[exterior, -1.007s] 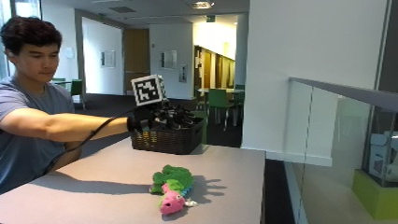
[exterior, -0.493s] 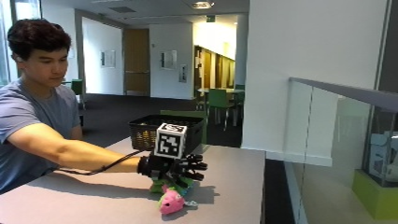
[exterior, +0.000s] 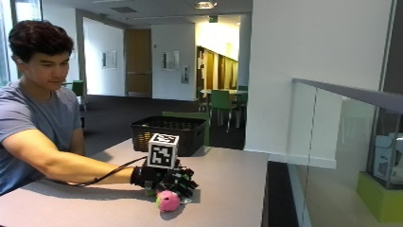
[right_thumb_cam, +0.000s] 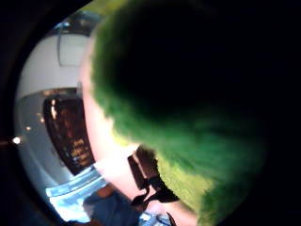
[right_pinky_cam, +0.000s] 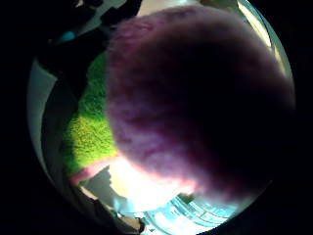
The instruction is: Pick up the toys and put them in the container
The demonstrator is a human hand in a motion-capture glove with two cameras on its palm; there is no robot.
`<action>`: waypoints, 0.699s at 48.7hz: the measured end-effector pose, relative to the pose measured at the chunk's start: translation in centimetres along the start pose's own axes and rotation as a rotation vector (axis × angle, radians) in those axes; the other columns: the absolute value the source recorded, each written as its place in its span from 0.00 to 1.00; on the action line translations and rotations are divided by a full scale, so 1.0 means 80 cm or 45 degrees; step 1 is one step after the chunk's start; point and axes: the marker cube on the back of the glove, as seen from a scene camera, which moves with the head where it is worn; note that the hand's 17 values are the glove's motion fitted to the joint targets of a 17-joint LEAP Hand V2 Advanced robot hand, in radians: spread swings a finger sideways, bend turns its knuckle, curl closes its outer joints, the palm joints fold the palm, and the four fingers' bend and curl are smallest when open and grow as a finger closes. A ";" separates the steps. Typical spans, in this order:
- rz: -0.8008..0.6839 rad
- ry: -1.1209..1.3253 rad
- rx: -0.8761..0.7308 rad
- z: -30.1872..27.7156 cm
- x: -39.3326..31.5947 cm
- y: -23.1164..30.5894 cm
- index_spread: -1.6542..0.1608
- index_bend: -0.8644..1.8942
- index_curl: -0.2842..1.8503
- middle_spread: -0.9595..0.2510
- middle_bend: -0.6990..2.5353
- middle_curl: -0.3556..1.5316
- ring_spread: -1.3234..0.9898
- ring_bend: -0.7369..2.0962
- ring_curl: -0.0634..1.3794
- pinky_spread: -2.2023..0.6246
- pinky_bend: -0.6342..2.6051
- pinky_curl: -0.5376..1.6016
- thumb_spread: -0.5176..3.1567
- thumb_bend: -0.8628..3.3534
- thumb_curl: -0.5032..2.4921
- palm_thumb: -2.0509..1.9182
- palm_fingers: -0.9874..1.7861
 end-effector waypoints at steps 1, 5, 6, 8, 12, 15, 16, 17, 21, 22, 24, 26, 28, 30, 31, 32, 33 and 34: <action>0.004 -0.001 0.035 0.000 -0.002 0.004 0.75 0.33 0.16 0.75 0.28 0.36 0.56 0.45 0.20 0.80 0.54 0.41 0.37 0.19 0.25 0.50 0.31; 0.011 0.009 0.194 -0.002 -0.012 0.015 0.74 0.34 0.16 0.75 0.28 0.36 0.54 0.48 0.22 0.79 0.53 0.41 0.40 0.19 0.25 0.51 0.34; 0.008 0.016 0.232 -0.002 -0.015 0.018 0.74 0.34 0.16 0.74 0.29 0.37 0.53 0.51 0.23 0.79 0.54 0.41 0.41 0.20 0.26 0.51 0.39; 0.002 0.023 0.300 -0.002 -0.023 0.022 0.73 0.33 0.16 0.74 0.31 0.37 0.52 0.54 0.24 0.77 0.54 0.40 0.43 0.21 0.26 0.52 0.43; 0.034 0.028 0.404 -0.004 -0.034 0.030 0.72 0.29 0.12 0.70 0.34 0.39 0.46 0.65 0.28 0.71 0.58 0.41 0.46 0.22 0.27 0.55 0.57; 0.102 0.052 0.446 -0.005 -0.037 0.038 0.72 0.30 0.12 0.64 0.38 0.42 0.44 0.70 0.32 0.68 0.60 0.42 0.48 0.24 0.28 0.58 0.64; 0.120 0.061 0.453 -0.005 -0.038 0.040 0.72 0.31 0.12 0.62 0.40 0.43 0.44 0.72 0.34 0.68 0.60 0.43 0.48 0.24 0.28 0.59 0.67; 0.135 0.068 0.458 -0.005 -0.039 0.043 0.72 0.31 0.12 0.61 0.41 0.43 0.43 0.73 0.34 0.67 0.60 0.43 0.49 0.24 0.28 0.59 0.67; 0.187 0.071 0.453 -0.008 -0.040 0.052 0.72 0.35 0.13 0.57 0.43 0.46 0.43 0.75 0.37 0.66 0.59 0.44 0.49 0.26 0.30 0.63 0.71; 0.200 0.062 0.447 -0.009 -0.039 0.054 0.72 0.35 0.13 0.56 0.44 0.46 0.43 0.76 0.38 0.66 0.59 0.44 0.49 0.26 0.30 0.63 0.71; 0.224 0.036 0.430 -0.013 -0.037 0.058 0.72 0.36 0.13 0.54 0.44 0.47 0.42 0.75 0.38 0.65 0.59 0.44 0.48 0.26 0.31 0.64 0.70; 0.247 0.012 0.415 -0.019 -0.035 0.062 0.72 0.36 0.13 0.53 0.44 0.47 0.42 0.75 0.39 0.65 0.59 0.45 0.46 0.26 0.32 0.65 0.70; 0.263 -0.005 0.407 -0.029 -0.034 0.067 0.72 0.36 0.13 0.52 0.44 0.48 0.42 0.74 0.39 0.65 0.59 0.45 0.45 0.26 0.33 0.65 0.70; 0.274 -0.010 0.406 -0.041 -0.033 0.071 0.72 0.36 0.13 0.51 0.44 0.48 0.41 0.74 0.38 0.64 0.59 0.45 0.44 0.26 0.33 0.66 0.70; 0.278 -0.010 0.407 -0.047 -0.033 0.073 0.72 0.36 0.13 0.51 0.44 0.48 0.41 0.73 0.38 0.64 0.59 0.45 0.44 0.26 0.33 0.66 0.70; 0.280 -0.008 0.411 -0.054 -0.032 0.075 0.72 0.36 0.13 0.50 0.44 0.49 0.41 0.73 0.38 0.64 0.58 0.45 0.43 0.25 0.34 0.66 0.70; 0.282 -0.007 0.416 -0.063 -0.032 0.077 0.72 0.36 0.13 0.50 0.44 0.49 0.41 0.73 0.38 0.64 0.58 0.45 0.43 0.25 0.34 0.66 0.70; 0.283 -0.007 0.424 -0.075 -0.033 0.080 0.72 0.36 0.13 0.49 0.44 0.49 0.41 0.73 0.38 0.64 0.58 0.45 0.42 0.25 0.34 0.66 0.70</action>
